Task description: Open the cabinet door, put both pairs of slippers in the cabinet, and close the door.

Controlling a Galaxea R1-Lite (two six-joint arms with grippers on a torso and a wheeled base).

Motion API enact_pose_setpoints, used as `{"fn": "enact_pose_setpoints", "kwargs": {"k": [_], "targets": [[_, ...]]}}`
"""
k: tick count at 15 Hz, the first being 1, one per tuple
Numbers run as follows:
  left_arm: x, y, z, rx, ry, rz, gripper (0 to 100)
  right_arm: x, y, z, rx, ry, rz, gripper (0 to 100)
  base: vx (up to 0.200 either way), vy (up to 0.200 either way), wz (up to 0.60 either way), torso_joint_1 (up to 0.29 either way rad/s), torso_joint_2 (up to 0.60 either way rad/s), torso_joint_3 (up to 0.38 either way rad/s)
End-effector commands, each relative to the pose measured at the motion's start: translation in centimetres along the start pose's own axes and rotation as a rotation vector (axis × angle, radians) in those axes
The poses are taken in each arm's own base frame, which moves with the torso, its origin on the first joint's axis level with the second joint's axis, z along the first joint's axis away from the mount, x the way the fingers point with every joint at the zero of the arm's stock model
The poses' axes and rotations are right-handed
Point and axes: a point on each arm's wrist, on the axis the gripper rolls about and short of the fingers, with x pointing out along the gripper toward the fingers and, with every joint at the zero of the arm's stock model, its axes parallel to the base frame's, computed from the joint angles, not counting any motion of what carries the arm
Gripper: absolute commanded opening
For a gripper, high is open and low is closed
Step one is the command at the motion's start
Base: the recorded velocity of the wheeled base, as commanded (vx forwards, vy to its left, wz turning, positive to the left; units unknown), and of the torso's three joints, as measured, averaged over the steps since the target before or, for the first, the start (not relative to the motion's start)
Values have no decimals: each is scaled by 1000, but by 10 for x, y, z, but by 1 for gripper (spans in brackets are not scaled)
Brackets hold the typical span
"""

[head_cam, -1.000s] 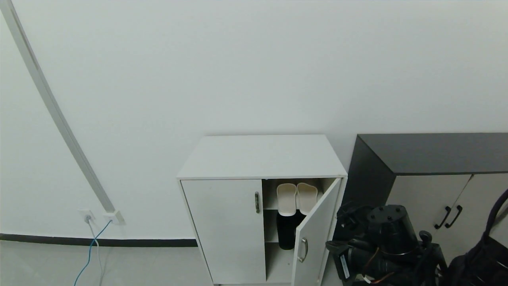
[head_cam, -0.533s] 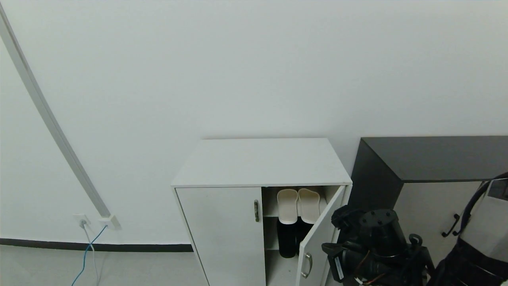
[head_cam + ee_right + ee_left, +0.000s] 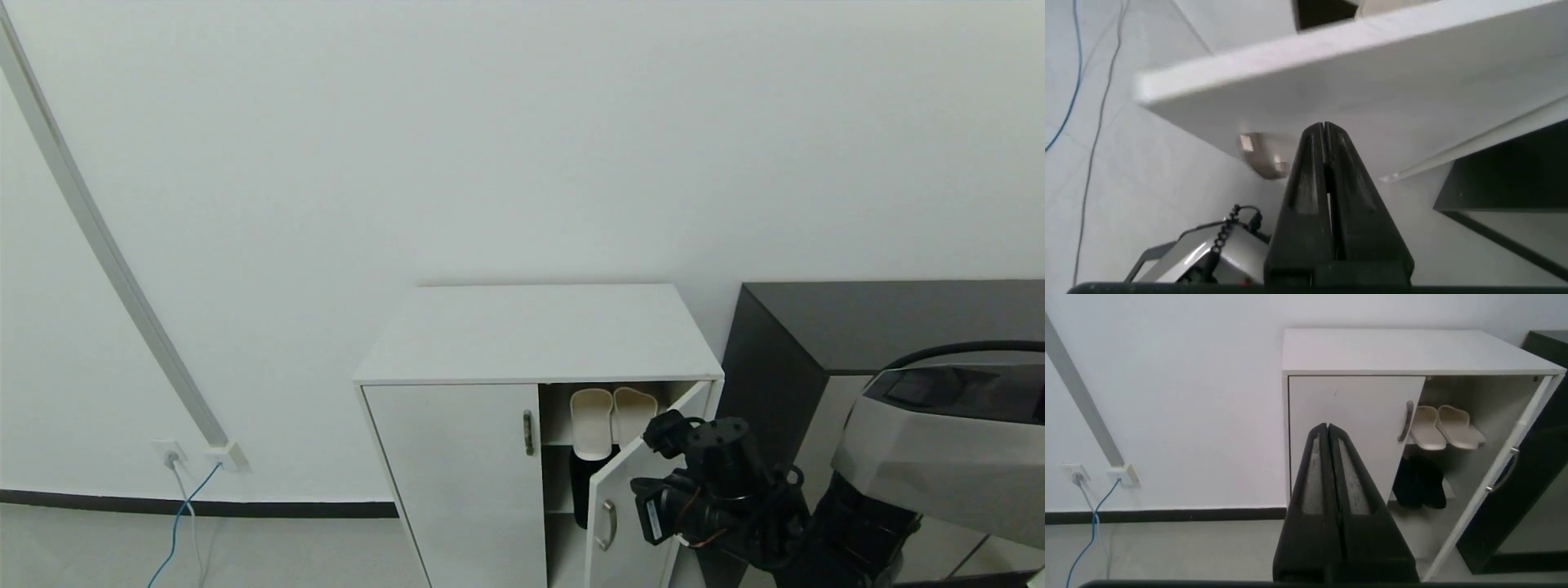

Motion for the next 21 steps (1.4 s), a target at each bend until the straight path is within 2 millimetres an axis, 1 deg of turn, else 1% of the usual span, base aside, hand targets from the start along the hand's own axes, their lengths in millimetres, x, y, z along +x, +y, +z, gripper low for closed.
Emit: {"fn": "enact_pose_setpoints", "kwargs": {"k": [1, 5, 8, 10, 17, 21], "targets": [[0, 0, 0, -1, 0, 1, 0, 19, -3, -6, 4, 12, -9, 0, 0, 0, 0, 0, 0, 0], [0, 0, 0, -1, 0, 1, 0, 39, -11, 0, 18, -22, -27, 0, 0, 0, 0, 0, 0, 0], [0, 0, 0, -1, 0, -1, 0, 54, -16, 10, 28, -66, -37, 0, 0, 0, 0, 0, 0, 0], [0, 0, 0, -1, 0, 1, 0, 63, -19, 14, 31, -65, -45, 0, 0, 0, 0, 0, 0, 0], [0, 0, 0, -2, 0, 1, 0, 85, -30, 15, 46, -96, -68, 0, 0, 0, 0, 0, 0, 0], [0, 0, 0, -2, 0, 1, 0, 92, -34, 18, 52, -113, -75, 0, 0, 0, 0, 0, 0, 0]]}}
